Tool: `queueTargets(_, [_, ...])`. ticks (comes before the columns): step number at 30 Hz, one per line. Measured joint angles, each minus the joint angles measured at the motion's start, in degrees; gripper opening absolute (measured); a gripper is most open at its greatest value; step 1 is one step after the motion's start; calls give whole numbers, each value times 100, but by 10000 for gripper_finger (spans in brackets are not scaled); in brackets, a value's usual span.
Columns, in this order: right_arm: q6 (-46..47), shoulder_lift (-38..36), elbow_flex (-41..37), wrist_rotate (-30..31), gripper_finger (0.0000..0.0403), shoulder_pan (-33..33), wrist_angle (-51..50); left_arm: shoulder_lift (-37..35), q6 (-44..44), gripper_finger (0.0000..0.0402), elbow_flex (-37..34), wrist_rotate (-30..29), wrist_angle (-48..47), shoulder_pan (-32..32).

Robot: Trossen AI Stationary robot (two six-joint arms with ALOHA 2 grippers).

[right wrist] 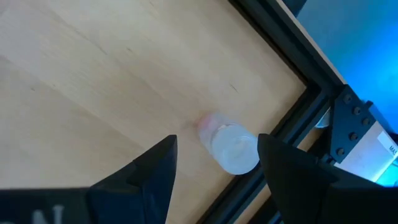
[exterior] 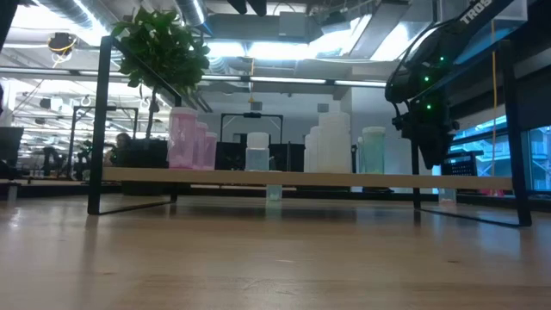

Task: Pick and place medicine bottles onto shelf by color
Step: Put the right transparent pill bottle on the shelf aligned with the other transparent pill bottles

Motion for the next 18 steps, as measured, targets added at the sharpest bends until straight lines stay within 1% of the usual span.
queueTargets(9, [60, 0, 0, 0, 226, 0, 5, 0, 0, 209, -2, 0, 0, 0])
queueTargets(14, [-196, 0, 0, -17, 226, 0, 13, 0, 0, 209, -2, 0, 0, -1])
queueTargets(18, [-625, 0, 0, -43, 226, 0, 4, 0, 0, 209, -2, 0, 0, -1])
